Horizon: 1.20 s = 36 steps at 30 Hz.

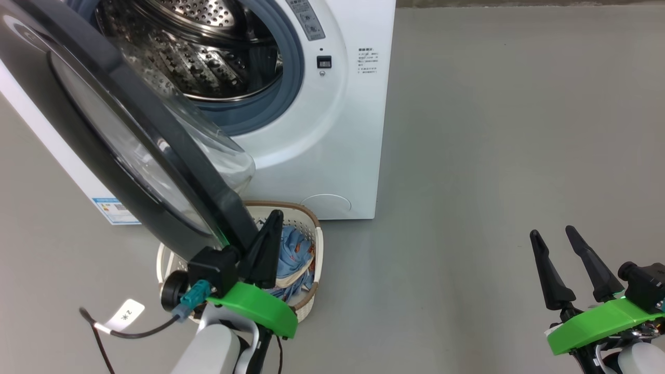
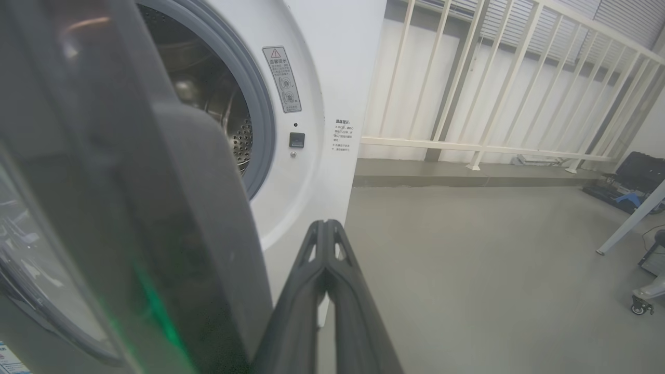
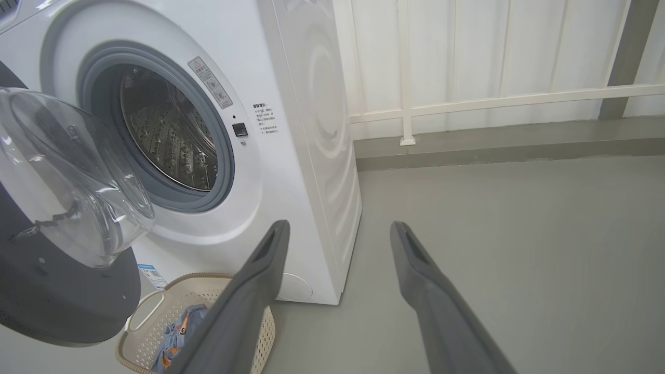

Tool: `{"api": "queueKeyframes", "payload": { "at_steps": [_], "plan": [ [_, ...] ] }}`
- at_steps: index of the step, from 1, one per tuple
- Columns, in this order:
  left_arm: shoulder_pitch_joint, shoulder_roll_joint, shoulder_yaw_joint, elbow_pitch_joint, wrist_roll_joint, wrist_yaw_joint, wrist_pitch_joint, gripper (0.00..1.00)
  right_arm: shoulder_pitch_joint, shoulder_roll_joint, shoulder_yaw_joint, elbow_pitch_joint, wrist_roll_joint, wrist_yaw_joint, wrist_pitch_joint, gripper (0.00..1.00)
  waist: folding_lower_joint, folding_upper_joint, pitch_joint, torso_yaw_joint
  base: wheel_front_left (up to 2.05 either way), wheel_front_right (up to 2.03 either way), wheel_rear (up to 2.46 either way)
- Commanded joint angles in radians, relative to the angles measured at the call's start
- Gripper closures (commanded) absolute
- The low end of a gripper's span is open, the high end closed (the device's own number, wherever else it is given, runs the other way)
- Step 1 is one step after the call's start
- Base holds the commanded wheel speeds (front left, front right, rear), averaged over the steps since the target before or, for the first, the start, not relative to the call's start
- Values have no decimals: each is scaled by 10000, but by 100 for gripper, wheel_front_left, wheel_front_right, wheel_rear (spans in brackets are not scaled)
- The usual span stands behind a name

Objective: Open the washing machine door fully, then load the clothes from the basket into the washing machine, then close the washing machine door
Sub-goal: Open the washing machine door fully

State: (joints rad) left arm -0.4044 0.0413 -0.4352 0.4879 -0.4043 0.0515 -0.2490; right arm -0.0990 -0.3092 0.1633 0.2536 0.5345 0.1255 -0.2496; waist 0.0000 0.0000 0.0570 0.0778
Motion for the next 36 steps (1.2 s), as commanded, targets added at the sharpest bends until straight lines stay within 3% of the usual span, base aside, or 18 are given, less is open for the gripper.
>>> {"api": "queueKeyframes", "payload": {
  "at_steps": [1,16,36],
  "plan": [
    [-413,90,408,-88,-49,-47,-114,100,-254,-245,203,-254,-76,52,-122,0,0,0,-10,7,0,0,0],
    [145,89,986,-397,229,-48,-126,100,-152,-279,150,-273,-132,52,-122,0,0,0,-213,387,0,0,0],
    [907,90,1359,-607,636,16,-127,100,-82,-371,38,-362,-205,52,-122,0,0,0,-288,1654,0,0,0]
  ]
}}
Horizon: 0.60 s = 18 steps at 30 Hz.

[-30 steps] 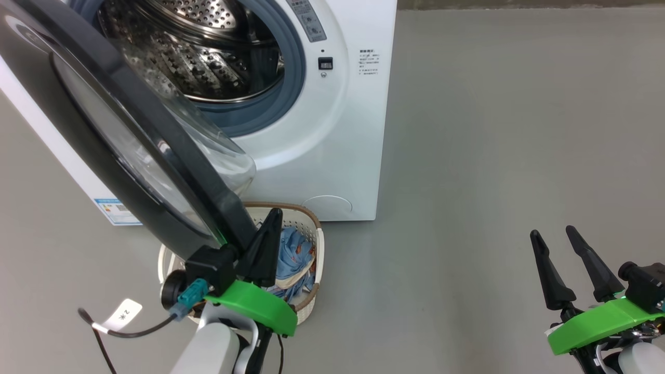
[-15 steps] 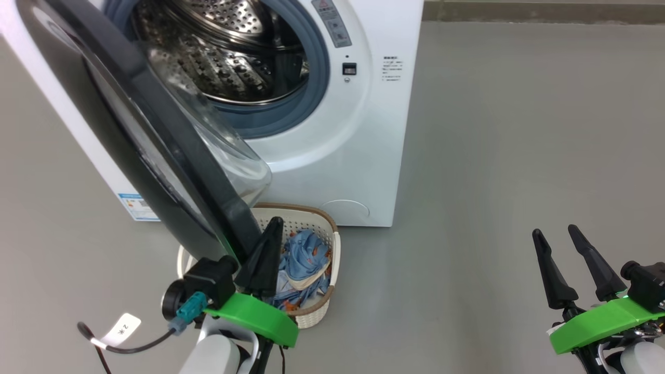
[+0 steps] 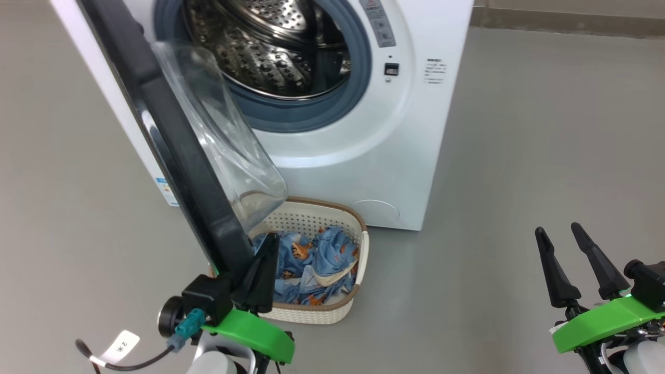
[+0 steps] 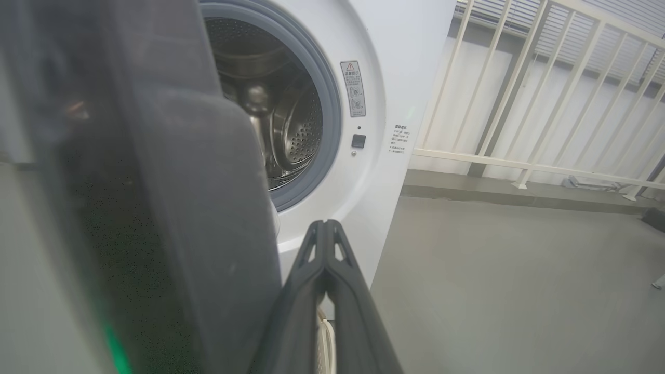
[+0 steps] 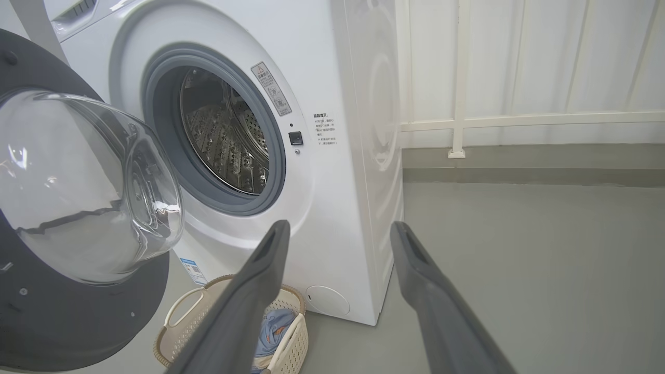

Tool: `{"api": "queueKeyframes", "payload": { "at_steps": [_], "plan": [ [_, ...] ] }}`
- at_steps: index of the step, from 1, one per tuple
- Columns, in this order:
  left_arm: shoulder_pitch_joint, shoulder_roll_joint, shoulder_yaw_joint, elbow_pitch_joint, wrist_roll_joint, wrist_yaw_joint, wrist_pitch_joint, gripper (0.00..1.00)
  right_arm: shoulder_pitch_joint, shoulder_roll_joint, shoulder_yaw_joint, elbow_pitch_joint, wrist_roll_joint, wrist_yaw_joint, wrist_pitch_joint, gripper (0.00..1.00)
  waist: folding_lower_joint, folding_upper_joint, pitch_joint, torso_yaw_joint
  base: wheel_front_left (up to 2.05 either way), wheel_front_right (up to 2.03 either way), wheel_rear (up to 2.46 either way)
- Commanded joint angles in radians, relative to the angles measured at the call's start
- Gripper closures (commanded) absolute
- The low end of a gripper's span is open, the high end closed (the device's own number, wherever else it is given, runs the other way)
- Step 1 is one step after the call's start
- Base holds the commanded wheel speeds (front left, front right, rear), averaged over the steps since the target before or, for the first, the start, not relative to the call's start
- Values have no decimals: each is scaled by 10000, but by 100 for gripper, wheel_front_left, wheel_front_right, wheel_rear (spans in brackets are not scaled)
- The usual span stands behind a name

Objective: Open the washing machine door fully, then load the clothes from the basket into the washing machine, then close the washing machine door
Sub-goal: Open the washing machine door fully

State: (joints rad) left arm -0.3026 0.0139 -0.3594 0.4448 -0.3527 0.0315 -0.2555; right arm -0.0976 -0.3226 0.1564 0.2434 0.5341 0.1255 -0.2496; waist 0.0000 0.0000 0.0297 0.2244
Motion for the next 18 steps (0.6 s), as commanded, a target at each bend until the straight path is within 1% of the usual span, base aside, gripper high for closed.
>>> {"api": "queueKeyframes", "payload": {
  "at_steps": [1,10,18],
  "plan": [
    [-60,365,625,-193,137,225,-62,100,-90,-242,105,-262,-207,52,-122,0,0,0,-27,260,0,0,0],
    [521,518,909,-594,195,463,-62,100,2,-294,61,-282,-239,52,-122,0,0,0,-72,890,0,0,0],
    [862,865,1308,-1013,149,774,-62,100,31,-335,78,-290,-262,52,-122,0,0,0,-77,1335,0,0,0]
  ]
}}
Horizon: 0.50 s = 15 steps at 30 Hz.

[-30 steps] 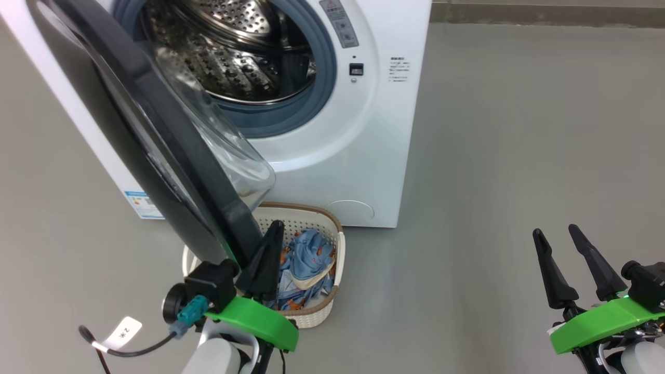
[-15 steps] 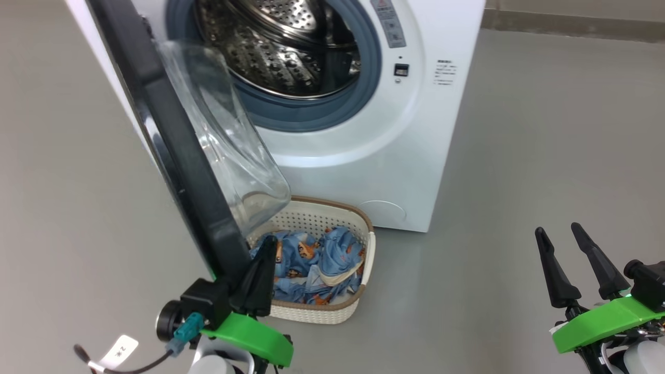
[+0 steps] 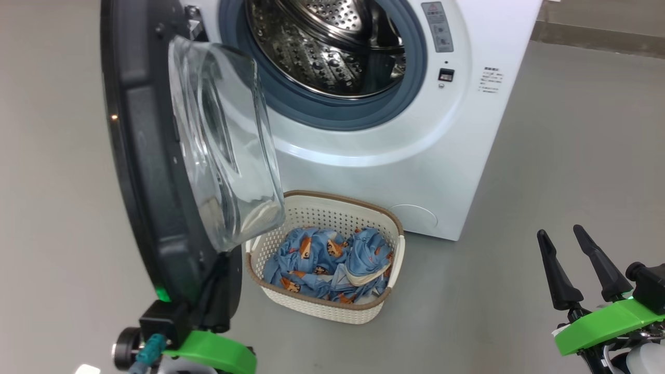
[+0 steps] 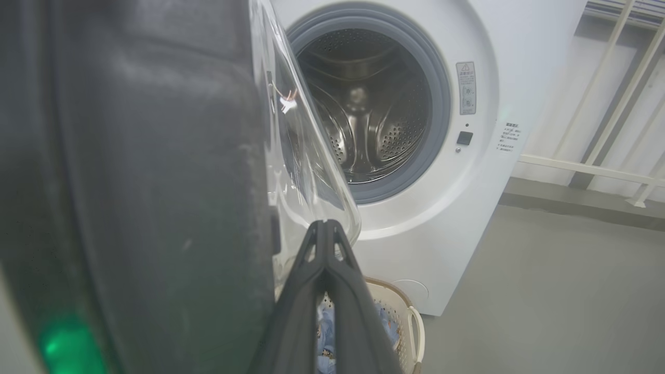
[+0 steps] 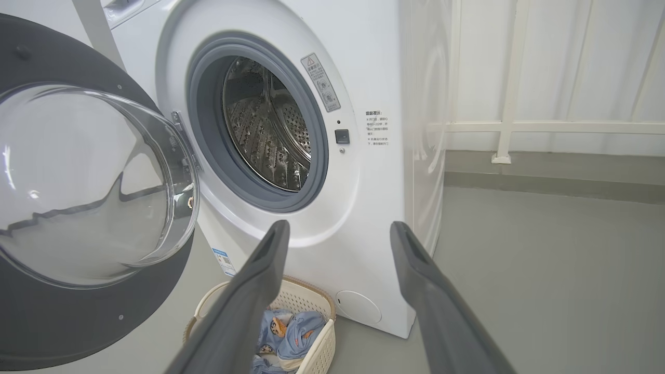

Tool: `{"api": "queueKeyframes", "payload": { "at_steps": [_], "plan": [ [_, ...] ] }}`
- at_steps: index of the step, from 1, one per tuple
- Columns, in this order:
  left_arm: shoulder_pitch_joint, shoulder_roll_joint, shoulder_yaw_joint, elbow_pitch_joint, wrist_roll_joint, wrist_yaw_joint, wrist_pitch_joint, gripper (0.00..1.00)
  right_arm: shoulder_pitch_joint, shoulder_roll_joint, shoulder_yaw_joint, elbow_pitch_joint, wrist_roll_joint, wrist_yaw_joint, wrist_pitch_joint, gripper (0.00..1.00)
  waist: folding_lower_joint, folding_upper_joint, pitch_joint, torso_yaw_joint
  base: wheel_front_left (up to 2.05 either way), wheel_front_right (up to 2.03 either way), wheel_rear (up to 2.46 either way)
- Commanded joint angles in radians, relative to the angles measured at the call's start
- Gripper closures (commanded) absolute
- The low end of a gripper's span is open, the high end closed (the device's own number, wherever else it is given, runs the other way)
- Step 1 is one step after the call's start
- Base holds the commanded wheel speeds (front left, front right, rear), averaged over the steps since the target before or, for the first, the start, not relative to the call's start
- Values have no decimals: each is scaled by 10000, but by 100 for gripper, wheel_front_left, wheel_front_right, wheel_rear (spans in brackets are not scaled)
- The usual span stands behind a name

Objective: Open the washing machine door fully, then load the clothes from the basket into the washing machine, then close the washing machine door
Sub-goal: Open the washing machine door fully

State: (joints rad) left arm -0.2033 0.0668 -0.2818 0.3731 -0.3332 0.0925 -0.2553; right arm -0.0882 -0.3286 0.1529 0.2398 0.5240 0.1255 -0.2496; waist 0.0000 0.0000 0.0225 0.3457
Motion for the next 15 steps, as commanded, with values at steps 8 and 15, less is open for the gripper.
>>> {"api": "queueKeyframes", "payload": {
  "at_steps": [8,15],
  "plan": [
    [-9,667,991,-501,-183,470,-64,100,-59,-293,178,-259,-161,52,-122,0,0,0,29,371,0,0,0],
    [-134,1025,1602,-537,-337,745,-64,100,-71,-364,252,-279,-146,52,-122,0,0,0,158,545,0,0,0]
  ]
}}
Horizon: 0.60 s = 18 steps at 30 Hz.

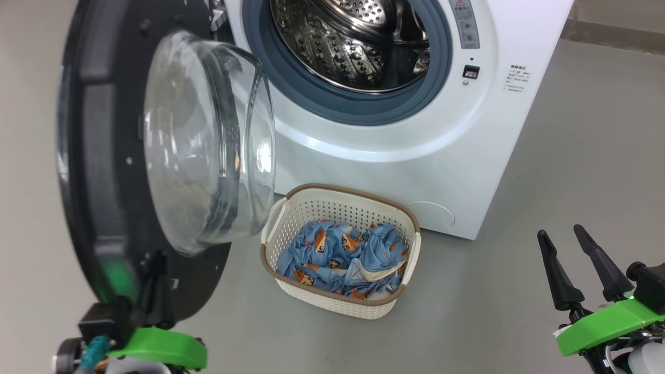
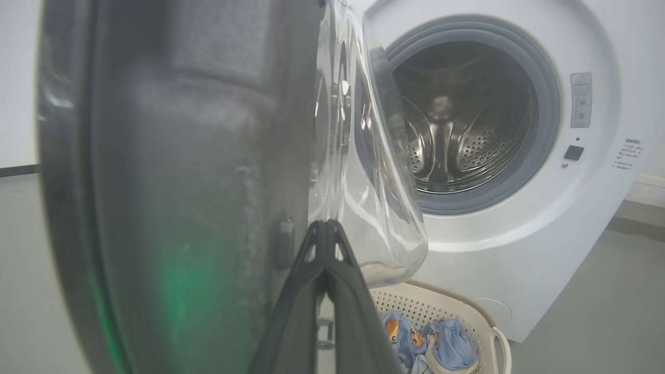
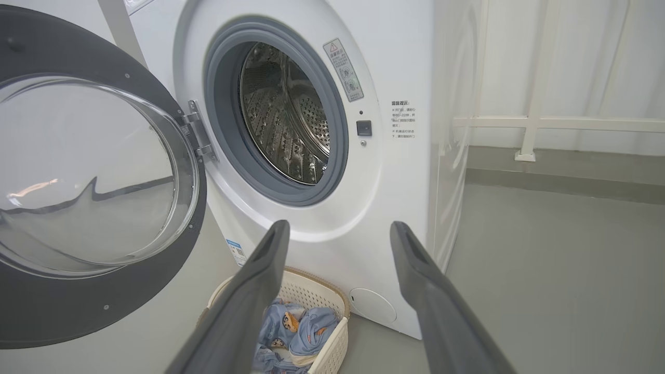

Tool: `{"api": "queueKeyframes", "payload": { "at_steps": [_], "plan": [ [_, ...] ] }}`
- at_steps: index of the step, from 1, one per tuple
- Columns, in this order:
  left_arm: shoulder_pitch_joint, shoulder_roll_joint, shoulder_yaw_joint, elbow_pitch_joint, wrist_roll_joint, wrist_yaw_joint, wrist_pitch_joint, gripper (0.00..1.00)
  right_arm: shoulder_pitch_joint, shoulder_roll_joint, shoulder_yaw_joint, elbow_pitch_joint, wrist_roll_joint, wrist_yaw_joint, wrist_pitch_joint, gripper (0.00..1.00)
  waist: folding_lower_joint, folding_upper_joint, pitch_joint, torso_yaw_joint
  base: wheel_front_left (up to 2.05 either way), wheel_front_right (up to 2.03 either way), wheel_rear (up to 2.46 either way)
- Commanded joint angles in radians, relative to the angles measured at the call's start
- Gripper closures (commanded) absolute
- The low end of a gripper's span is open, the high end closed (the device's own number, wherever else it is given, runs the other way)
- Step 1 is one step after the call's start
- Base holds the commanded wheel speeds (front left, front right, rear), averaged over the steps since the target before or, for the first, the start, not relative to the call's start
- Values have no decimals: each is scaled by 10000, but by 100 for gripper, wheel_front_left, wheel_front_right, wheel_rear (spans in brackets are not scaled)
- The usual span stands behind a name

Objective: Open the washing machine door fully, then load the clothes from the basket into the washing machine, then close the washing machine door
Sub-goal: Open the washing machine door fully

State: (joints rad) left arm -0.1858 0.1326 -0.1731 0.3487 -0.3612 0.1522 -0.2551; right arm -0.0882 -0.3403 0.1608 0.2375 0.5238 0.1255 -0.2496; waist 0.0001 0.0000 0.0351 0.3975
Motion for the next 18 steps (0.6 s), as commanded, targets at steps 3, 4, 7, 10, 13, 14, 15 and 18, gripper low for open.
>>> {"api": "queueKeyframes", "payload": {
  "at_steps": [3,4,7,10,13,14,15,18],
  "plan": [
    [-427,512,765,-278,-86,221,-66,100,-141,-313,189,-272,-147,52,-122,0,0,0,170,82,0,0,0],
    [-466,553,848,-250,-90,256,-66,100,-163,-331,195,-275,-145,52,-122,0,0,0,212,99,0,0,0],
    [-604,642,1124,-204,-114,330,-66,100,-226,-387,220,-287,-139,52,-122,0,0,0,328,143,0,0,0],
    [-745,733,1423,-99,-124,368,-66,100,-284,-439,246,-297,-133,52,-122,0,0,0,463,176,0,0,0],
    [-908,854,1763,22,-98,365,-66,100,-343,-491,280,-305,-121,52,-122,0,0,0,604,194,0,0,0],
    [-966,894,1867,60,-75,362,-66,100,-364,-511,298,-309,-115,52,-122,0,0,0,662,194,0,0,0],
    [-1033,929,1968,85,-41,349,-66,100,-381,-530,309,-310,-113,52,-122,0,0,0,693,199,0,0,0],
    [-1211,1030,2273,150,100,336,-66,100,-455,-602,348,-326,-107,52,-122,0,0,0,879,190,0,0,0]
  ]
}}
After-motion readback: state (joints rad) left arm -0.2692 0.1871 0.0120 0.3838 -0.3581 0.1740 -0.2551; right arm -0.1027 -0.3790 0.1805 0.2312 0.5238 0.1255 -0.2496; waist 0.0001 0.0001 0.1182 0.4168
